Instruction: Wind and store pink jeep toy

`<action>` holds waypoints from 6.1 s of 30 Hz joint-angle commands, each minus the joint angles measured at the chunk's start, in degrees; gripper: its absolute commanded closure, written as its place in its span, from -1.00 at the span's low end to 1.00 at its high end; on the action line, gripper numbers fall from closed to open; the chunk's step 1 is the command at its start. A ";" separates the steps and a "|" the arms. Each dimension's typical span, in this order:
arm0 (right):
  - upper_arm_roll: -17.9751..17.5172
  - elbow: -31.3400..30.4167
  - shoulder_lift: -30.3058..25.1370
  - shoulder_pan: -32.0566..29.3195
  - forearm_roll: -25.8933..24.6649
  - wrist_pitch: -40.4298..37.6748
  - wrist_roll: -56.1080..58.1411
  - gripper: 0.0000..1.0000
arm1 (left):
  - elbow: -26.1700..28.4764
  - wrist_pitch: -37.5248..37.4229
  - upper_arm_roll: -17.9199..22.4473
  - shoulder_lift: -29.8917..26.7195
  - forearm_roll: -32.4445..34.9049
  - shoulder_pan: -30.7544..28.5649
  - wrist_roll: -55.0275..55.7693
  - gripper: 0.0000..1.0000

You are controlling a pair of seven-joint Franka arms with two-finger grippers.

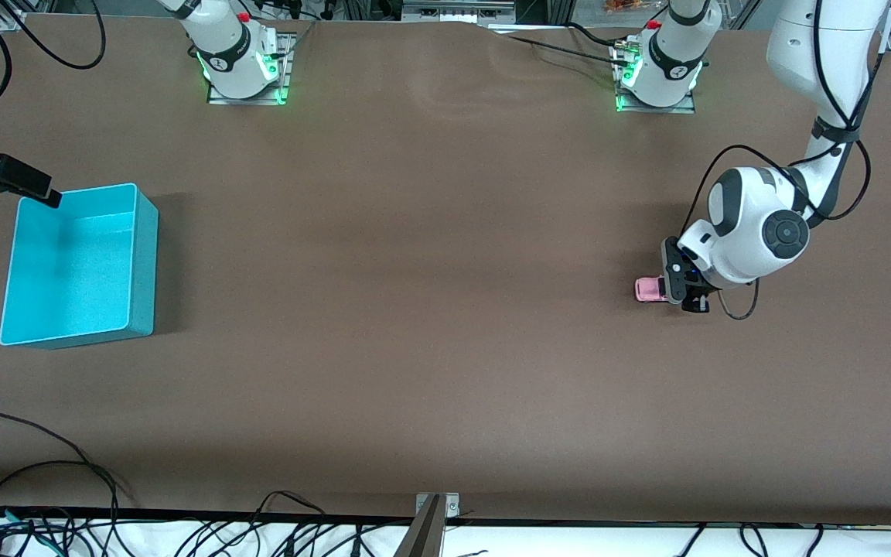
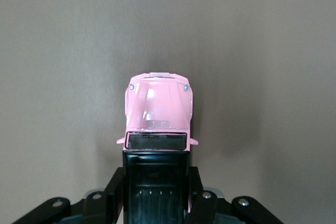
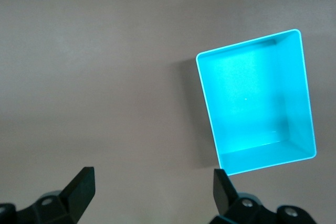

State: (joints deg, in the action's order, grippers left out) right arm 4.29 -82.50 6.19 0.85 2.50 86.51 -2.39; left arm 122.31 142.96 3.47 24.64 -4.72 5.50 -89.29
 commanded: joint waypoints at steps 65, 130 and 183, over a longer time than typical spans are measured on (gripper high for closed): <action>0.55 0.14 -0.39 0.03 1.55 -0.46 0.46 -1.00 | -8.75 -8.04 4.08 2.52 -1.08 -11.83 -20.14 -1.00; 0.55 -2.58 0.32 0.12 1.55 3.31 0.19 -1.00 | -35.03 -48.12 1.54 -18.22 3.05 -7.17 32.49 -1.00; -6.13 -65.51 -13.31 0.21 0.84 59.04 37.79 -1.00 | -42.68 -64.92 -6.11 -22.27 1.47 -7.25 87.09 -1.00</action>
State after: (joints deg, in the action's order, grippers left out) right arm -1.59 -145.23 -6.18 1.33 3.20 143.48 26.37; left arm 80.04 79.31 -2.21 3.51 -2.22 -1.78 -7.39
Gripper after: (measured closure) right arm 0.000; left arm 0.000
